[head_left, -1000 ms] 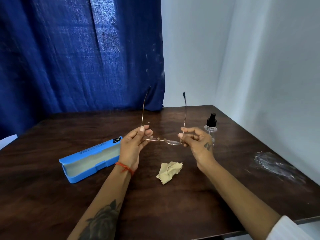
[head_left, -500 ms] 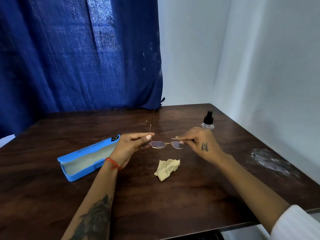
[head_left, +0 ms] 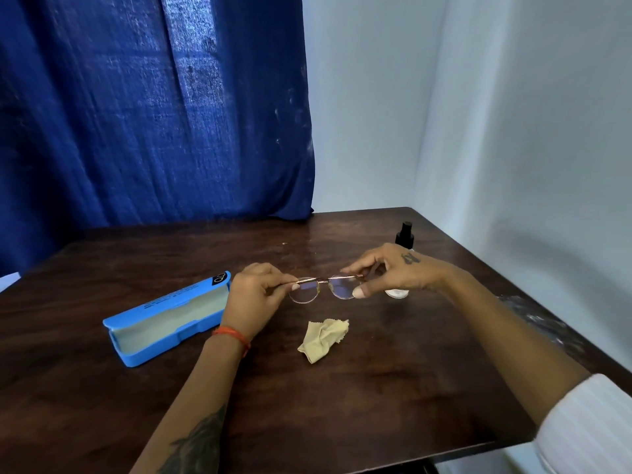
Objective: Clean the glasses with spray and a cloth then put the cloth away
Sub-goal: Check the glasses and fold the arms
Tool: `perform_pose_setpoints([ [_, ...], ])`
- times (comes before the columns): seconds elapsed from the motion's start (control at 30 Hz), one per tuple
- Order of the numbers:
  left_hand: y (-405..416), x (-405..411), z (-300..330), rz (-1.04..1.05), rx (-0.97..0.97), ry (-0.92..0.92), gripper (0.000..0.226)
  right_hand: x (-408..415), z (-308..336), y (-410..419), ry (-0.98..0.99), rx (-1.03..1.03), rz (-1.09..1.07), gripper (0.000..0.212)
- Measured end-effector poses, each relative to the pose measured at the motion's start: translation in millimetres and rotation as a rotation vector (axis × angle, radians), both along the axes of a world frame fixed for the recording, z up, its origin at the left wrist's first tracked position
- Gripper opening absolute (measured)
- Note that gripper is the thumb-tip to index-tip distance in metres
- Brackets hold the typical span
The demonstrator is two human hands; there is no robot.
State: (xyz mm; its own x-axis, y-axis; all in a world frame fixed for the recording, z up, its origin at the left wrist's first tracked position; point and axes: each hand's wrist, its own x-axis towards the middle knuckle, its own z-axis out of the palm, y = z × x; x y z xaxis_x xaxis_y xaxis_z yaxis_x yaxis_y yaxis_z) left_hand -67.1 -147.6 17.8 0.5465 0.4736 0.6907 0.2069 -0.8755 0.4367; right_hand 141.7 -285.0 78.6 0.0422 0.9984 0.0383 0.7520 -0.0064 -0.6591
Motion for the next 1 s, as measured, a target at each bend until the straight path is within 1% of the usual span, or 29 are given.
perform_pose_setpoints([
  [0.03, -1, 0, 0, 0.012, 0.054, -0.003, 0.009, 1, -1, -1, 0.047, 0.005, -0.005, 0.032],
  [0.07, -2, 0, 0, 0.018, 0.095, -0.004, 0.009, 0, -4, -1, 0.04, 0.048, -0.026, 0.028],
  [0.1, -4, 1, -1, 0.024, 0.132, -0.002, 0.009, -1, -8, 0, -0.028, 0.119, -0.061, 0.025],
  [0.2, -8, 3, -5, 0.044, 0.22, 0.035, 0.013, -8, -28, 5, -0.408, 0.385, -0.142, 0.017],
  [0.3, -10, 3, -8, 0.05, 0.237, 0.096, 0.014, -16, -47, 7, -0.745, 0.651, -0.149, 0.011],
  [0.4, -10, 3, -10, 0.04, 0.266, 0.175, 0.017, -17, -64, 8, -0.956, 0.751, -0.124, 0.013],
  [0.53, -14, 4, -13, 0.038, 0.284, 0.306, 0.017, -18, -76, 9, -1.13, 0.719, -0.068, 0.015],
  [0.7, -17, 4, -13, 0.033, 0.288, 0.356, 0.016, -20, -76, 7, -1.201, 0.675, -0.032, 0.014],
  [0.8, -19, 3, -13, 0.025, 0.282, 0.37, 0.015, -23, -76, 5, -1.239, 0.614, -0.003, 0.013],
  [0.87, -20, 1, -13, 0.023, 0.269, 0.375, 0.015, -26, -75, 3, -1.236, 0.542, -0.011, 0.013],
  [1.0, -23, -5, -15, 0.034, 0.236, 0.363, 0.016, -34, -74, -2, -1.113, 0.36, -0.043, 0.012],
])
